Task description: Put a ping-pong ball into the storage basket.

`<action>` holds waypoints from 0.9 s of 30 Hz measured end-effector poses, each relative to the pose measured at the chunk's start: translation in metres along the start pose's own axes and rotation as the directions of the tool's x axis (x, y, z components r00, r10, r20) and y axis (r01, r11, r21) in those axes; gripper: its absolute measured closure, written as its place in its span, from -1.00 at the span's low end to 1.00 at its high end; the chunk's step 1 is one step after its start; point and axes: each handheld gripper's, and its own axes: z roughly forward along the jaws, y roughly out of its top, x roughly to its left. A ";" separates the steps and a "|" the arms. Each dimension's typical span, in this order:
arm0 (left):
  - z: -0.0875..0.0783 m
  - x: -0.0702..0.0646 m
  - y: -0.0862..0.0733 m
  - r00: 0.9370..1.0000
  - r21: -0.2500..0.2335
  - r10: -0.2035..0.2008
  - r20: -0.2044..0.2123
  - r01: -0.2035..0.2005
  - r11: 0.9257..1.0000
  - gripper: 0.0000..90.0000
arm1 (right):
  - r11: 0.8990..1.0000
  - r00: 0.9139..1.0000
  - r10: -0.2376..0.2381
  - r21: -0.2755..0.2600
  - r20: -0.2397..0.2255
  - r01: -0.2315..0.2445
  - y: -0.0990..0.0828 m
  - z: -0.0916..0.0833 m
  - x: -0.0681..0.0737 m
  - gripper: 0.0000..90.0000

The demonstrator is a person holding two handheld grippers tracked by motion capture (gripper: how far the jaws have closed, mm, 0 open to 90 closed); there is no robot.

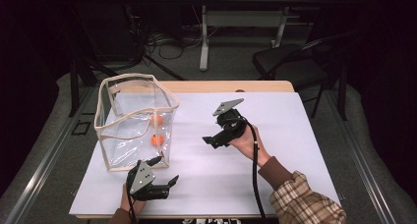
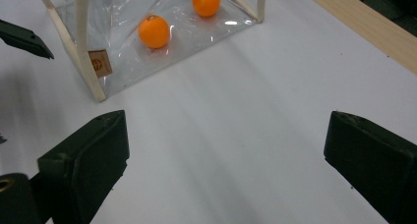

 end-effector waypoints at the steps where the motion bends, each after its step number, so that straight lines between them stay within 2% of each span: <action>1: 0.000 0.000 0.000 1.000 0.000 0.001 0.001 -0.001 1.000 -0.65 | 1.000 1.000 -0.002 0.003 0.002 0.002 -0.002 0.000 0.000 -0.95; 15: -0.001 0.000 -0.001 1.000 -0.002 -0.001 -0.006 0.001 1.000 -0.65 | 1.000 1.000 0.016 0.020 0.016 -0.016 -0.032 -0.004 0.003 -0.98; 20: -0.002 0.001 -0.001 1.000 -0.002 -0.007 -0.010 0.007 1.000 -0.65 | 0.999 1.000 0.021 0.042 0.021 -0.022 -0.044 -0.005 0.005 -0.98; 27: -0.002 0.000 -0.001 1.000 -0.001 -0.002 -0.010 0.002 1.000 -0.65 | 0.999 0.999 0.038 0.038 0.029 -0.039 -0.060 -0.011 0.004 -0.97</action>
